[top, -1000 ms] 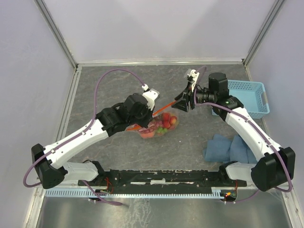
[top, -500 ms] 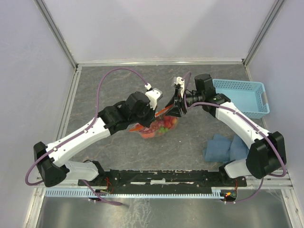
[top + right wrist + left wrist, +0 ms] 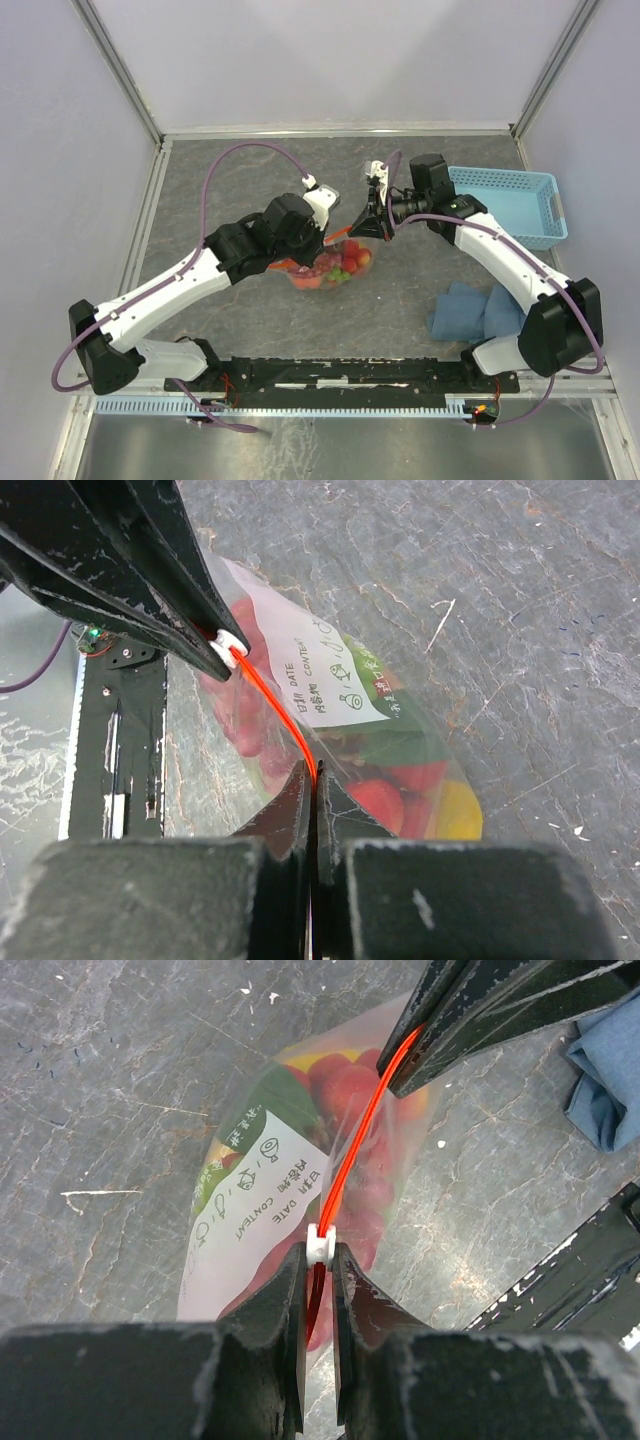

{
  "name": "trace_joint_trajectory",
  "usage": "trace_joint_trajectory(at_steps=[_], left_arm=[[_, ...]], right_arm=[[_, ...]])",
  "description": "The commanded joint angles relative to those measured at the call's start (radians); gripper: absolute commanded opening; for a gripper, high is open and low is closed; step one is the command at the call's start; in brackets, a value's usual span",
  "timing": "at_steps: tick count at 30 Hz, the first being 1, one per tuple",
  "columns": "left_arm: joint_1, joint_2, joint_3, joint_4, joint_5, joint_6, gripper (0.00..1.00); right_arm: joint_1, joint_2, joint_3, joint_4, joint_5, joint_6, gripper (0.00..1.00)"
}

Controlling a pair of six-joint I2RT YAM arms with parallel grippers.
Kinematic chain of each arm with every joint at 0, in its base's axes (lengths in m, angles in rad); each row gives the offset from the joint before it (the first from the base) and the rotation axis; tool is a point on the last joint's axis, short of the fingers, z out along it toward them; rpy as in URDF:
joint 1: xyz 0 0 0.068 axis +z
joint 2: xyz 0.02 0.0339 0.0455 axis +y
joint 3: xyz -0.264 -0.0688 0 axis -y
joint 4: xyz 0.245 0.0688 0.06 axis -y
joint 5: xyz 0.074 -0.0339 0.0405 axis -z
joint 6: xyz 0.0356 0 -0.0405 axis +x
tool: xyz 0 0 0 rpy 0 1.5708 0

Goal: Place the food in the zip-top bag and seal the zipper
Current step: Zip the zipper food storage bag at the center of the board, then place the zipper food storage bag at the center of the board.

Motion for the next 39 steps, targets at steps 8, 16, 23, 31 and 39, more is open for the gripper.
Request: trace_joint_trajectory(at_steps=[8, 16, 23, 31, 39], left_arm=[[0.026, -0.102, -0.032, -0.061, -0.101, -0.022, 0.03], [0.07, -0.139, -0.056, -0.086, -0.104, -0.026, 0.03], [0.125, -0.156, -0.077, -0.107, -0.102, -0.031, 0.03], [0.173, -0.142, -0.079, -0.098, -0.093, -0.054, 0.03], [0.193, -0.1, -0.089, -0.066, -0.069, -0.115, 0.03]], right_arm=[[-0.043, -0.139, -0.032, 0.067, 0.22, 0.077, 0.02], [-0.071, -0.155, -0.054, 0.07, 0.375, 0.151, 0.02], [-0.106, -0.151, -0.065, 0.072, 0.455, 0.203, 0.02], [-0.118, -0.117, -0.045, 0.078, 0.481, 0.232, 0.02], [-0.117, -0.015, -0.014, 0.106, 0.509, 0.292, 0.02]])
